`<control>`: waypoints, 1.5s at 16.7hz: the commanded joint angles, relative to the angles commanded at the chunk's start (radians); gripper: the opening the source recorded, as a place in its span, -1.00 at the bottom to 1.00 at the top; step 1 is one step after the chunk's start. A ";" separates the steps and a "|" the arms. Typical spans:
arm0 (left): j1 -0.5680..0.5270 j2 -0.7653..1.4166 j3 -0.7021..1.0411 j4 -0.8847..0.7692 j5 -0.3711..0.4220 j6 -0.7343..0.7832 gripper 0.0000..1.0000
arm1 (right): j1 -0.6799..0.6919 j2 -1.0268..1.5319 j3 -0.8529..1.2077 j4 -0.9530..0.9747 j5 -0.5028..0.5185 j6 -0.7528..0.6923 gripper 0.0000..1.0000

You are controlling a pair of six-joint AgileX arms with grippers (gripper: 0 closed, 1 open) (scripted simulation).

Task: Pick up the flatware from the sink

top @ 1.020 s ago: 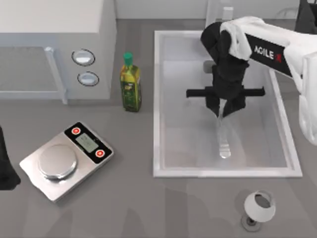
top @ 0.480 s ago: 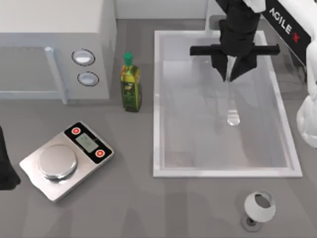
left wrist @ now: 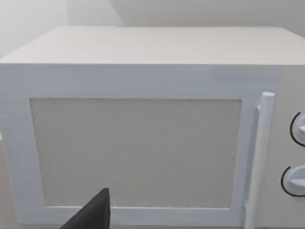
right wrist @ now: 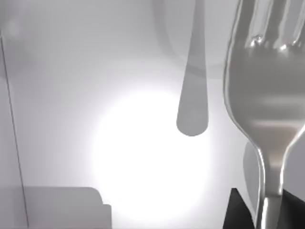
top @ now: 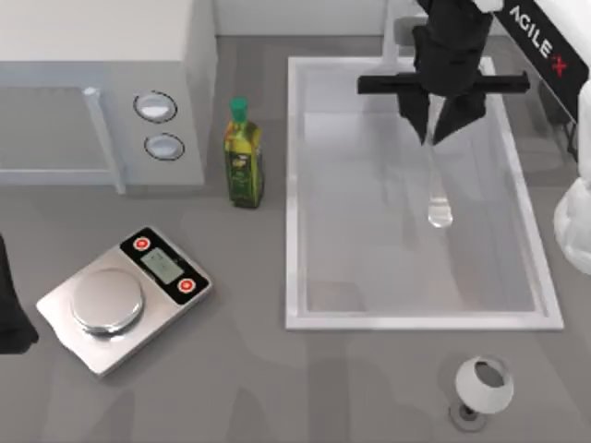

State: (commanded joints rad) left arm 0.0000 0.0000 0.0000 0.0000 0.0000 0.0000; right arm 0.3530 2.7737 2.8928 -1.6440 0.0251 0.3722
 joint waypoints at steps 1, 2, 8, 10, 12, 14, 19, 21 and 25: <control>0.000 0.000 0.000 0.000 0.000 0.000 1.00 | -0.003 -0.011 -0.011 0.003 0.000 -0.003 -1.00; 0.000 0.000 0.000 0.000 0.000 0.000 1.00 | -0.007 -0.032 -0.033 0.009 -0.001 -0.008 -1.00; 0.000 0.000 0.000 0.000 0.000 0.000 1.00 | -0.072 -0.305 -0.388 0.087 -0.008 -0.074 -1.00; 0.000 0.000 0.000 0.000 0.000 0.000 1.00 | -0.101 -0.427 -0.572 0.120 -0.012 -0.103 -1.00; 0.000 0.000 0.000 0.000 0.000 0.000 1.00 | -0.131 -0.550 -0.755 0.153 -0.015 -0.133 -1.00; 0.000 0.000 0.000 0.000 0.000 0.000 1.00 | -0.159 -0.664 -0.914 0.183 -0.018 -0.162 -1.00; 0.000 0.000 0.000 0.000 0.000 0.000 1.00 | -0.204 -0.849 -1.128 0.230 -0.024 -0.208 -1.00; 0.000 0.000 0.000 0.000 0.000 0.000 1.00 | -0.208 -0.861 -1.141 0.234 -0.024 -0.211 -1.00; 0.000 0.000 0.000 0.000 0.000 0.000 1.00 | -0.202 -0.858 -1.141 0.234 -0.024 -0.210 -1.00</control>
State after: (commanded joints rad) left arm 0.0000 0.0000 0.0000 0.0000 0.0000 0.0000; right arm 0.1508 1.9159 1.7513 -1.4099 0.0015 0.1626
